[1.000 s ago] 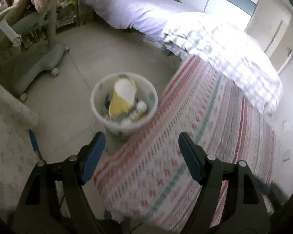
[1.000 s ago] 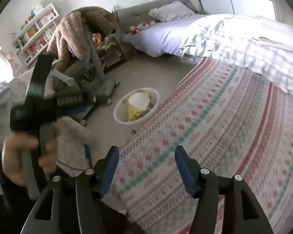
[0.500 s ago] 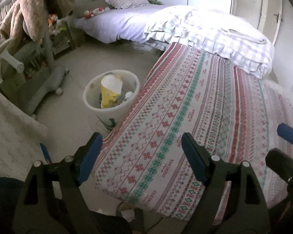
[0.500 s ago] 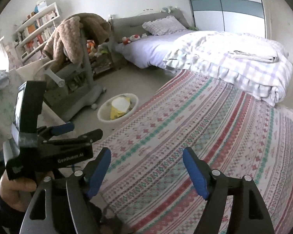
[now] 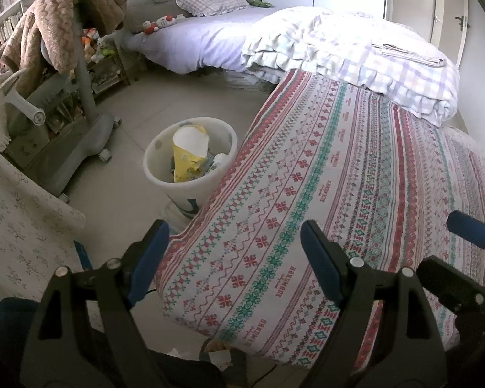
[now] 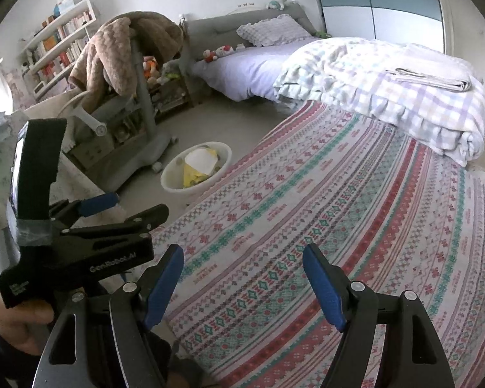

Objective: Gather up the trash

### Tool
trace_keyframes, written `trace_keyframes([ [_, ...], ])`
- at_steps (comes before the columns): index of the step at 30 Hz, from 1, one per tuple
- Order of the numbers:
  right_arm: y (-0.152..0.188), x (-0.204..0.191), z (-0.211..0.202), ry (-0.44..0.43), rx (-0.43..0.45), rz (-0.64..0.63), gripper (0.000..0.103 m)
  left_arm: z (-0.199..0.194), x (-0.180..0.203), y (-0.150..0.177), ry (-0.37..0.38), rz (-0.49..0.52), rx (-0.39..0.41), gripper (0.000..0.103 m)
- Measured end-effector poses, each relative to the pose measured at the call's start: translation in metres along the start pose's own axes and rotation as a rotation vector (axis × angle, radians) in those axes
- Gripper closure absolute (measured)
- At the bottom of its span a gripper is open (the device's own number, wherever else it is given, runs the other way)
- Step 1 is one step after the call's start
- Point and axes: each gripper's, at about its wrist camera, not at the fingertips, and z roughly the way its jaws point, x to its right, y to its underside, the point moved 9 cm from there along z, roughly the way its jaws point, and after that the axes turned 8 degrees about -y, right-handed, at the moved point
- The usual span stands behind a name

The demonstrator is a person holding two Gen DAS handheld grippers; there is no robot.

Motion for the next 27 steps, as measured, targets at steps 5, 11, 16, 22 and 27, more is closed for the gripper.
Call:
trace_keyframes([
  [5, -0.0007, 0.0010, -0.0002, 0.003, 0.008, 0.004, 0.026, -0.0018, 0.0019, 0.0008, 0.007, -0.003, -0.001, 0.020],
  [11, -0.0017, 0.0009, -0.0002, 0.002, 0.014, 0.011, 0.026, -0.0034, 0.0020, -0.0014, 0.017, -0.007, 0.003, 0.020],
  [16, -0.0016, 0.0009, -0.0006, 0.003, 0.016, 0.010, 0.026, -0.0039, 0.0025, -0.0023, 0.024, -0.005, 0.006, 0.020],
  [22, -0.0035, 0.0032, 0.0006, 0.007, 0.018, 0.015, 0.026, -0.0047, 0.0063, -0.0032, 0.033, 0.014, 0.013, 0.020],
  [27, -0.0040, 0.0034, 0.0013, 0.011, 0.017, 0.013, 0.026, -0.0044, 0.0077, -0.0035, 0.043, 0.013, 0.007, 0.019],
])
